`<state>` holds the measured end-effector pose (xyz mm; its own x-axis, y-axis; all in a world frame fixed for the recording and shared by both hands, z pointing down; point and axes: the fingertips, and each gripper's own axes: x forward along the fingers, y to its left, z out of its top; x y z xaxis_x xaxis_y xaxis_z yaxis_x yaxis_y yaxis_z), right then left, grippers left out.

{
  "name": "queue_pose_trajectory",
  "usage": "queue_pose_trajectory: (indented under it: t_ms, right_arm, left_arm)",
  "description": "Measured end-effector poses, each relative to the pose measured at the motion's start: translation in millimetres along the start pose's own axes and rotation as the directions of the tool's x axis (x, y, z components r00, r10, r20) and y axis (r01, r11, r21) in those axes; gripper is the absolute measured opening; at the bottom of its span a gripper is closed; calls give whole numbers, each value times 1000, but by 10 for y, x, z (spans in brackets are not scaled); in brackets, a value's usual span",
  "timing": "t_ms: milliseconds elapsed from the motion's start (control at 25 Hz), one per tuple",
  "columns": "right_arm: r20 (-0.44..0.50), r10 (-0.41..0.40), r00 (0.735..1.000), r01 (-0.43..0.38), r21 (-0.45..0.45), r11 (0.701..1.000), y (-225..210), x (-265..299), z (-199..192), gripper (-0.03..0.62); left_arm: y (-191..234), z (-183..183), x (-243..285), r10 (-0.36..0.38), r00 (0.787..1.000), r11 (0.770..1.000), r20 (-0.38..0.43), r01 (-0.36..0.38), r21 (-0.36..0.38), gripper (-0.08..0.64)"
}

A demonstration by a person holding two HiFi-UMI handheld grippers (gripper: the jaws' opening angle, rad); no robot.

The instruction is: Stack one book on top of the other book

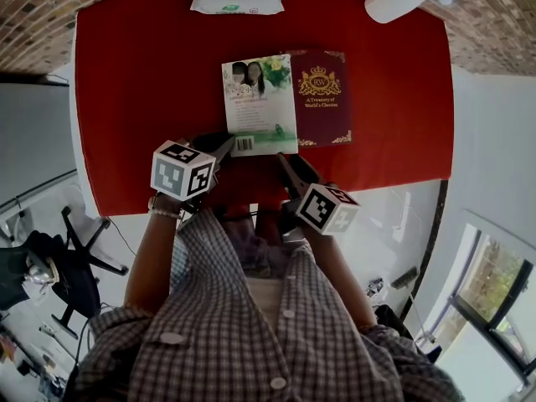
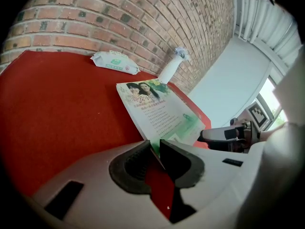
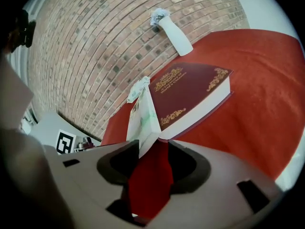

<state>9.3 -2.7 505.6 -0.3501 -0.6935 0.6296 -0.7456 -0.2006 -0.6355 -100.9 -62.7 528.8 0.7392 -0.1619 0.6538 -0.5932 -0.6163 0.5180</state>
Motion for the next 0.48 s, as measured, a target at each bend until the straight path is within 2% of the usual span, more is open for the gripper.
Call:
queue_pose_trajectory:
  t_ms: [200,480]
  right_arm:
    - [34,6,999,-9,74,997,45,146,24,183]
    - [55,4,998,-10,116,993,52,74,33,101]
  left_arm:
    - [-13,1,10,-2,1000,1000,0,2,-2,67]
    - [-36,-7,6,-4,1000,1000,9,4,-3,67]
